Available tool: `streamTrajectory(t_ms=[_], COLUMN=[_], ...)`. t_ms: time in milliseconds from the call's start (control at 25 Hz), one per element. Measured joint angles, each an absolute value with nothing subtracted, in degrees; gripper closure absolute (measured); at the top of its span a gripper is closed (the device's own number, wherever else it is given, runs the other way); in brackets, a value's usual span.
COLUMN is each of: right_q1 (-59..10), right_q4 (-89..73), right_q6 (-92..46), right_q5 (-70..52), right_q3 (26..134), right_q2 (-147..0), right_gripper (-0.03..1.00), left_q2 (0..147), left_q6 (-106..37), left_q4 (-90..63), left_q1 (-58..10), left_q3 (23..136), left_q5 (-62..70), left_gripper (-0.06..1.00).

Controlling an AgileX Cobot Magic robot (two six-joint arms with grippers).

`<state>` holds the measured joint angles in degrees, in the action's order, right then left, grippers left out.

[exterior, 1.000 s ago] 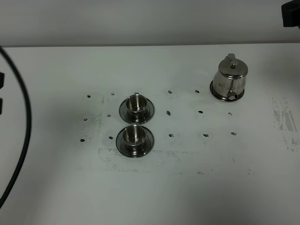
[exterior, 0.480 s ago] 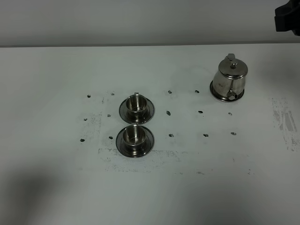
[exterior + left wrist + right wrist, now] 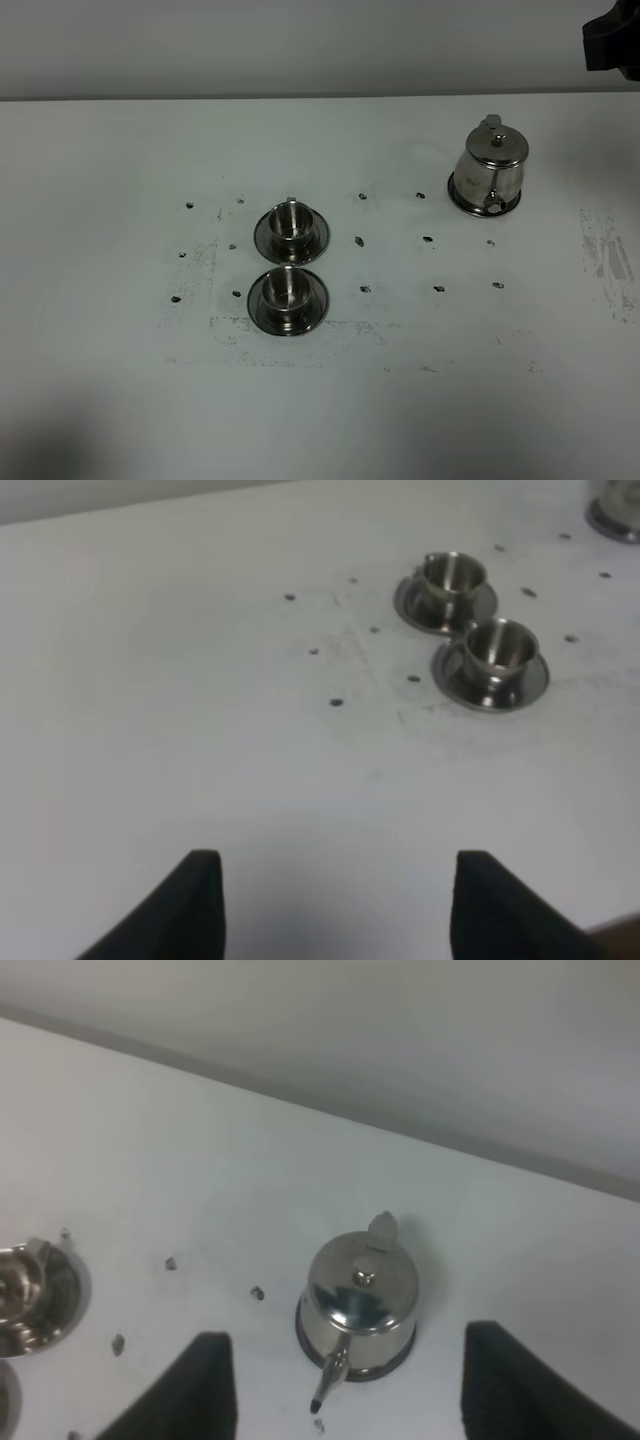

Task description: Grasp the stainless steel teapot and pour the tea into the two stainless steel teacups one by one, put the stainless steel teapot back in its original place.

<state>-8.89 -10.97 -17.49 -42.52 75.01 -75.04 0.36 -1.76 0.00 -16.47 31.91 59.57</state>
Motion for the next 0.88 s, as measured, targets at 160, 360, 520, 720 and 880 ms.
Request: streamTrajectory(t_ms=[160,360,520,720,880], right_q1=[-9.82,-13.46,-14.73,-14.73,-14.73], right_q4=[-10.83,-9.51,-9.31,-8.94,-8.88], right_q6=[-17.49,-17.61,-17.55,-17.49,-17.38], right_q5=[-42.52,-42.46,-42.40,-42.22,-42.11], right_q3=[75.01,75.01,75.01,75.01,75.01], right_q2=[-75.04,-75.04,-75.04,-75.25,-76.48], right_gripper=[0.46,0.46,0.46,0.46,0.46], left_q2=[-0.13,-0.06,0.00,-0.06,-0.19], left_q6=[-3.88,-4.42,-4.42,-4.55,-4.62], left_q4=[-0.76,-0.76,-0.76,-0.76,-0.76], left_q1=[-16.47,-16.47,-16.47,-10.92,-4.69], left_q3=[29.06,28.94,28.94,28.94,28.94], left_q5=[60.00,59.92,59.92,59.88,59.86], left_gripper=[0.45,0.45,0.45,0.46,0.46])
